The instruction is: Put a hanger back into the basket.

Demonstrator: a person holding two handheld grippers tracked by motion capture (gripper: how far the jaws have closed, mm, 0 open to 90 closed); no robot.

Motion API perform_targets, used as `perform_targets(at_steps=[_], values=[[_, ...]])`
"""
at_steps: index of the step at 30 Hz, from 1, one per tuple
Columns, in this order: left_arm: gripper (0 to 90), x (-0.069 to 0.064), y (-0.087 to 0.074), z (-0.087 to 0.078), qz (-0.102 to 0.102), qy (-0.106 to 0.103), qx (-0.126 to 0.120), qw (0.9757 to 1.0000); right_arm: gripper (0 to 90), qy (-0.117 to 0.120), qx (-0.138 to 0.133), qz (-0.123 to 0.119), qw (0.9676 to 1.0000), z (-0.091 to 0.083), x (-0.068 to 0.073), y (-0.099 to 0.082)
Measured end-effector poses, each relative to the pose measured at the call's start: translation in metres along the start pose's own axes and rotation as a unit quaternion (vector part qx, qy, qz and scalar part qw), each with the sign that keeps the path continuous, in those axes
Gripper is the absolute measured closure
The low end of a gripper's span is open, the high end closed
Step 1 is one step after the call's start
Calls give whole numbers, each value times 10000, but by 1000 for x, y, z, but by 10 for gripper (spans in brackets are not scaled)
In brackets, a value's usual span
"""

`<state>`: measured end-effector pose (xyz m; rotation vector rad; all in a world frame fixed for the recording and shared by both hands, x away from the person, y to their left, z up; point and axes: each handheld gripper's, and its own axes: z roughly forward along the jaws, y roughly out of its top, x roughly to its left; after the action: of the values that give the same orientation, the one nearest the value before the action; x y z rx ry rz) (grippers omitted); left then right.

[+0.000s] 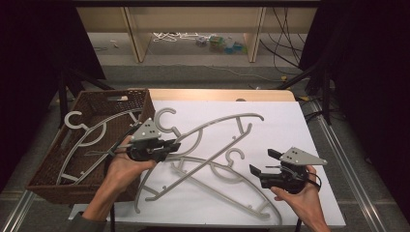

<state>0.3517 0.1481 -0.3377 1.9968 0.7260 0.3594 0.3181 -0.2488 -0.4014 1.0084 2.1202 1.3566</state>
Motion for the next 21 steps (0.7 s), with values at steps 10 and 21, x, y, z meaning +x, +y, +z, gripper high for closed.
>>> perform_targets(at_steps=[10, 21], values=[[821, 14, 19, -28, -123, -72, -16, 9999, 174, 47, 123, 91, 9999, 1, 0, -4], [821, 53, 31, -66, -372, 241, -115, 9990, 174, 99, 230, 124, 9996, 3, -1, -7]])
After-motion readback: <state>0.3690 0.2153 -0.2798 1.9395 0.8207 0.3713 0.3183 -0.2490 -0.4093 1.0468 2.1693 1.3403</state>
